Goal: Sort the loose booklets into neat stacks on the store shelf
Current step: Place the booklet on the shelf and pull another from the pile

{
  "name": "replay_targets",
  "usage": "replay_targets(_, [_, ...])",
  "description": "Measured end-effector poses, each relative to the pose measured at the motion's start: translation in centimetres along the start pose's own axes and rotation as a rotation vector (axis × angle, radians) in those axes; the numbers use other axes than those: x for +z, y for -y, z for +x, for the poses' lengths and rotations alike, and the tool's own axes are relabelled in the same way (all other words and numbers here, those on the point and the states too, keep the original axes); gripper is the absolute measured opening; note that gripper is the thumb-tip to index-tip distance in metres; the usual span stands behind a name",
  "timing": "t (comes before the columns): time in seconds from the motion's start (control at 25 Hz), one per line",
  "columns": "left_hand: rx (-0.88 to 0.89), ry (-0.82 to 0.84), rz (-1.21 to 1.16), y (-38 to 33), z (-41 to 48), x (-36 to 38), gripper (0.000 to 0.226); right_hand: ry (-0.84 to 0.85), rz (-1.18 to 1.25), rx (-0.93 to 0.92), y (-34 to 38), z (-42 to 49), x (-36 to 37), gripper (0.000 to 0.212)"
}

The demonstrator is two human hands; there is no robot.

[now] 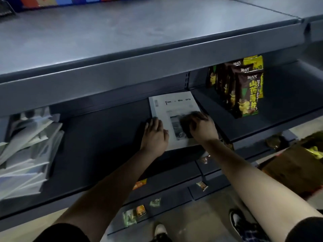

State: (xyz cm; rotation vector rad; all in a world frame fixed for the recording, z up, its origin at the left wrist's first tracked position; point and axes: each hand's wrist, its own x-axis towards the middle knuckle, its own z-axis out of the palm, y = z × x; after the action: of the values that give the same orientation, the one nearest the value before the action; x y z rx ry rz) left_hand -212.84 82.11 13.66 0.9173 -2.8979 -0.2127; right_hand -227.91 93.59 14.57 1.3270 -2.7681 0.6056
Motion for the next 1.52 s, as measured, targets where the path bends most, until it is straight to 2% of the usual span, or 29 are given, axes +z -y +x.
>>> replay_targets(0.12, [-0.026, 0.040, 0.004, -0.4, 1.0, 0.3, 0.058, 0.008, 0.035, -0.024, -0.6, 1.3, -0.6, 0.037])
replay_targets(0.24, [-0.101, 0.079, -0.045, -0.9, 1.6, 0.1, 0.059, 0.056, 0.063, 0.000, -0.7, 2.7, -0.8, 0.037])
replay_targets(0.44, [-0.170, 0.058, -0.048, -1.8, 2.1, -0.1, 0.057, 0.107, 0.094, -0.078, -1.8, 3.9, -0.5, 0.038])
replay_targets(0.64, [-0.228, 0.063, 0.024, -2.3, 2.0, -0.7, 0.053, 0.037, 0.125, -0.168, -2.6, 3.8, -0.3, 0.032])
replay_targets(0.88, [-0.295, 0.107, 0.080, -3.4, -1.8, -3.1, 0.046, 0.150, -0.221, -0.223, -1.0, 3.7, -1.4, 0.037])
replay_targets(0.96, [-0.323, 0.107, 0.101, -2.7, -4.3, -4.0, 0.047, 0.174, -0.201, -0.282, 1.1, 3.7, -1.9, 0.034])
replay_targets(1.04, [-0.399, 0.044, 0.119, -1.6, -6.6, -5.2, 0.051, 0.183, -0.043, -0.425, 4.2, 3.5, -2.0, 0.034])
replay_targets(1.12, [-0.435, -0.032, 0.125, -0.3, -8.2, -6.6, 0.053, 0.199, 0.100, -0.587, 7.6, 2.6, -2.2, 0.043])
replay_targets(1.28, [-0.453, -0.180, 0.188, 2.2, -11.7, -10.4, 0.051, 0.220, 0.220, -0.863, 14.4, -0.2, -3.0, 0.051])
replay_targets(1.4, [-0.375, -0.428, 0.153, 4.2, -14.8, -13.9, 0.054, 0.054, 0.367, -0.992, 19.7, -2.1, -4.1, 0.049])
replay_targets(1.52, [-0.345, -0.715, 0.158, 6.8, -17.9, -17.5, 0.040, -0.057, 0.505, -1.029, 25.6, -4.3, -5.3, 0.049])
